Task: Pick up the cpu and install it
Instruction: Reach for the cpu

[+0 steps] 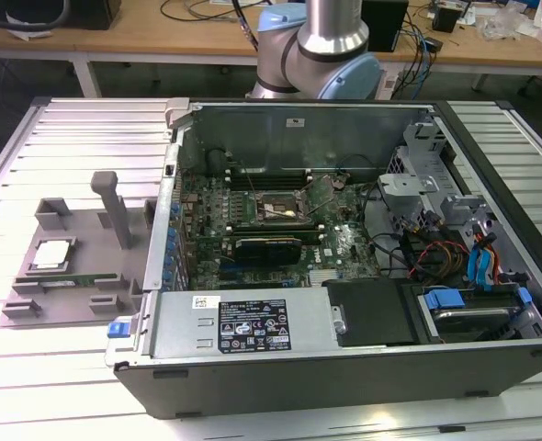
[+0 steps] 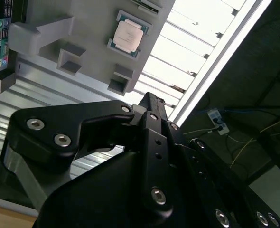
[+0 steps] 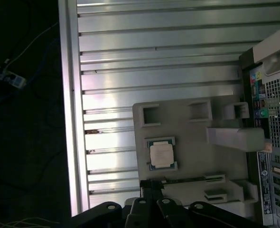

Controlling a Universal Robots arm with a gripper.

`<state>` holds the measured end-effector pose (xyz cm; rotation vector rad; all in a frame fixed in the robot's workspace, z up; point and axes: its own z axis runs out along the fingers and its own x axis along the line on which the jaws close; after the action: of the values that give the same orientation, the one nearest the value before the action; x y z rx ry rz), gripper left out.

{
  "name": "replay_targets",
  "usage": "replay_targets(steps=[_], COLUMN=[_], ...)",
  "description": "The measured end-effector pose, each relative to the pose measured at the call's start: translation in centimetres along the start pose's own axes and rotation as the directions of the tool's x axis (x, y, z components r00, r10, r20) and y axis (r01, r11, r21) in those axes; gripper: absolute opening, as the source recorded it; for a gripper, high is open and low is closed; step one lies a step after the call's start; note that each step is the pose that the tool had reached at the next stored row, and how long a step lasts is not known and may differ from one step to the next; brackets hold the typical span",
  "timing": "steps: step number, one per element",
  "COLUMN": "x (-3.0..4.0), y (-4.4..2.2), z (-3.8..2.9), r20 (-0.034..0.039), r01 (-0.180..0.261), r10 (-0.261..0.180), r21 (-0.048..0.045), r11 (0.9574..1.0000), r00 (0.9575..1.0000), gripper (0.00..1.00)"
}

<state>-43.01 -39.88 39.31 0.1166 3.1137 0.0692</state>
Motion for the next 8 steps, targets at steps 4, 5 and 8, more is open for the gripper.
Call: replay_targets(steps=[4,5,8], x=[0.51,0.60,0.65], y=[-0.04,-0.05,-0.05], z=[-0.01,-0.02,-0.01], r20=[0.0000,0.0000,0.0000], r01=[0.000,0.000,0.000], r10=[0.000,0.000,0.000], r21=[0.0000,0.0000,0.0000], r11=[1.0000,1.0000,1.0000], r00=[1.0000,1.0000,1.0000], gripper=[0.11,0.11,0.11])
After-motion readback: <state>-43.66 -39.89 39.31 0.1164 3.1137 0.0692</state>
